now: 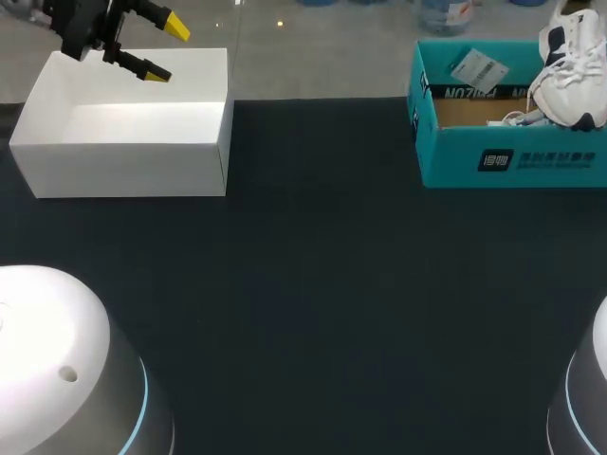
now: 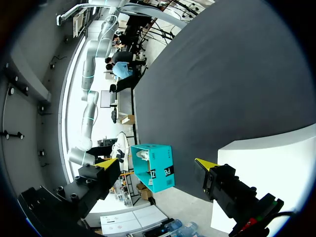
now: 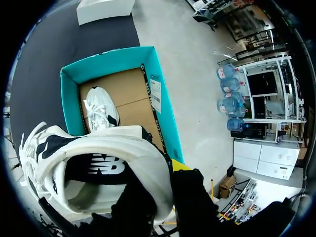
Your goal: Take the shoe out of the shoebox, open the shoe tongue, remove and reinsert the insole, then place the shoe into the shoebox
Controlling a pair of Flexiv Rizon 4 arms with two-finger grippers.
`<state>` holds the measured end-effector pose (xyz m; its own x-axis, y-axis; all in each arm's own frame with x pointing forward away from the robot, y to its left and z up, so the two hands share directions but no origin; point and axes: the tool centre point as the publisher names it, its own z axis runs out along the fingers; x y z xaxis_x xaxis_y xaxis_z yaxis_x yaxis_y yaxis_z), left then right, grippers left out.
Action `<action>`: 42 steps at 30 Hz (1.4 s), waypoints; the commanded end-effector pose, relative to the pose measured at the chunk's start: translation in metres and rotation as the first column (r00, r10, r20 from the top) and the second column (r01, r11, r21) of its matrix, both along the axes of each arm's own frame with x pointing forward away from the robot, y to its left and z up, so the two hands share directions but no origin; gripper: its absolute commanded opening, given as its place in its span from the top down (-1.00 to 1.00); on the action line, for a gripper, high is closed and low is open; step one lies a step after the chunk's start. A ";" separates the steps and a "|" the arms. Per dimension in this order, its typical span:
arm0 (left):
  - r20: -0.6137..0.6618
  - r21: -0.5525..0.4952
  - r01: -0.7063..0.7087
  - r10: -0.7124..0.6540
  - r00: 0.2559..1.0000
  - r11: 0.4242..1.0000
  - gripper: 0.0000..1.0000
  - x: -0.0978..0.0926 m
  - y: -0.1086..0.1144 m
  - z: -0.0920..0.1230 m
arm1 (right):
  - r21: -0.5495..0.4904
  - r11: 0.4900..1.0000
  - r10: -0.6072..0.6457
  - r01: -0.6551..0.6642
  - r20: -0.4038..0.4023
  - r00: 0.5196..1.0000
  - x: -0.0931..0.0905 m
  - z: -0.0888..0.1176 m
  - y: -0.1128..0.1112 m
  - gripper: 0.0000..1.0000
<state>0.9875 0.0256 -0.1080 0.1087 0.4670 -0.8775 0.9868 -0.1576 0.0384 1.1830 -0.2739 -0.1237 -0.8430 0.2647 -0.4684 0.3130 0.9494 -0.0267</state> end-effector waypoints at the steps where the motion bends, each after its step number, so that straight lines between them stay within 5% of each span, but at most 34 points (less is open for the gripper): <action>1: 0.001 0.003 0.001 -0.001 1.000 1.000 -1.00 0.000 0.000 0.000 | -0.014 0.999 0.039 -0.039 -0.005 0.999 0.021 -0.002 -0.015 1.00; 12: 0.001 0.003 0.001 -0.001 1.000 1.000 -1.00 0.000 0.000 0.000 | -0.011 0.993 0.113 -0.114 -0.041 0.993 0.049 -0.006 -0.023 1.00; 18: 0.001 0.003 0.001 -0.001 1.000 1.000 -1.00 0.000 0.000 0.000 | 0.094 0.984 -0.148 0.155 -0.070 0.986 0.054 -0.011 -0.037 1.00; 21: 0.001 0.003 0.001 -0.001 1.000 1.000 -1.00 0.000 0.000 0.000 | 0.120 0.921 -0.367 0.370 -0.049 0.929 0.052 -0.011 -0.040 1.00; 24: 0.001 0.003 0.001 -0.001 1.000 1.000 -1.00 0.000 0.000 0.000 | 0.177 0.718 -0.686 0.674 0.009 0.728 0.048 -0.007 -0.045 1.00; 26: 0.001 0.003 0.001 -0.001 1.000 1.000 -1.00 0.000 0.000 0.000 | 0.235 0.607 -0.779 0.759 -0.016 0.627 0.046 -0.006 -0.045 1.00; 27: 0.001 0.003 0.001 -0.001 1.000 1.000 -1.00 0.000 0.000 0.000 | 0.214 0.522 -0.843 0.826 -0.016 0.537 0.045 -0.007 -0.046 1.00; 30: 0.001 0.003 0.001 -0.001 1.000 1.000 -1.00 0.000 0.000 0.000 | 0.189 0.384 -0.911 0.904 -0.082 0.404 0.047 -0.011 -0.045 1.00; 42: 0.001 0.003 0.001 -0.001 1.000 1.000 -1.00 0.000 0.000 0.000 | 0.189 0.384 -0.911 0.904 -0.082 0.404 0.047 -0.011 -0.045 1.00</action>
